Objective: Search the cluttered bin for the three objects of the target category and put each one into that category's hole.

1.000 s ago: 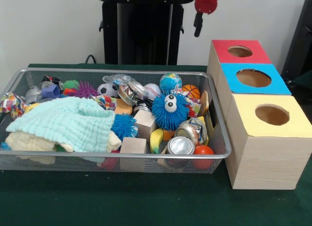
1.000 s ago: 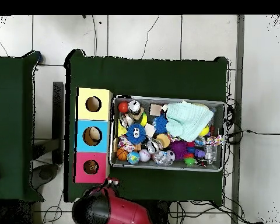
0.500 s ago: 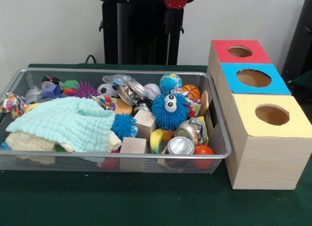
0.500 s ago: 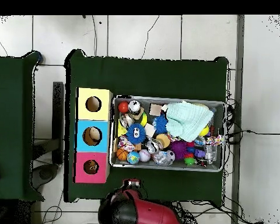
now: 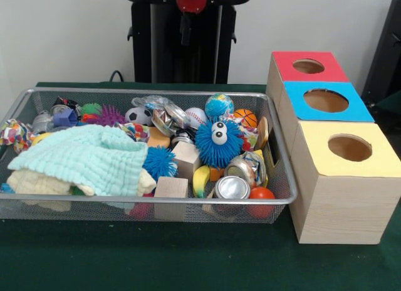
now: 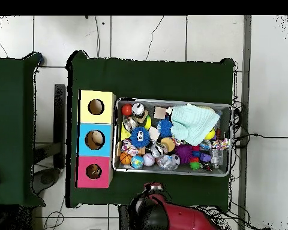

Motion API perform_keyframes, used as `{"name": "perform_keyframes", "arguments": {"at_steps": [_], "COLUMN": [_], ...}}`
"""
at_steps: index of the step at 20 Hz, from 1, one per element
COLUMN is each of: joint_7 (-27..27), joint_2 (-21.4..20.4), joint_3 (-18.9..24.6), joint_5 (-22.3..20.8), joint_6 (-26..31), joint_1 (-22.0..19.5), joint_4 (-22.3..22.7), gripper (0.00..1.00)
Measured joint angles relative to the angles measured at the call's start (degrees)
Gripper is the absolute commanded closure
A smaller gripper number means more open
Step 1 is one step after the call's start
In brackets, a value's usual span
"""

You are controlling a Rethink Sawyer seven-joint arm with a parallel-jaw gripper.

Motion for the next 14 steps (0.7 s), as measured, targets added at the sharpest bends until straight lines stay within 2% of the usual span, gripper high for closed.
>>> {"name": "perform_keyframes", "arguments": {"at_steps": [1, 5, 14], "joint_7": [0.00, 0.00, 0.00], "joint_2": [-0.15, -0.27, -0.26], "joint_3": [1.41, 3.69, 7.97], "joint_5": [-1.65, -4.10, -8.97], "joint_6": [0.00, 0.00, 0.00], "joint_1": [-2.33, -5.44, -10.05], "joint_4": [-0.01, -0.01, -0.01], "gripper": [0.00, 0.00, 0.00]}}
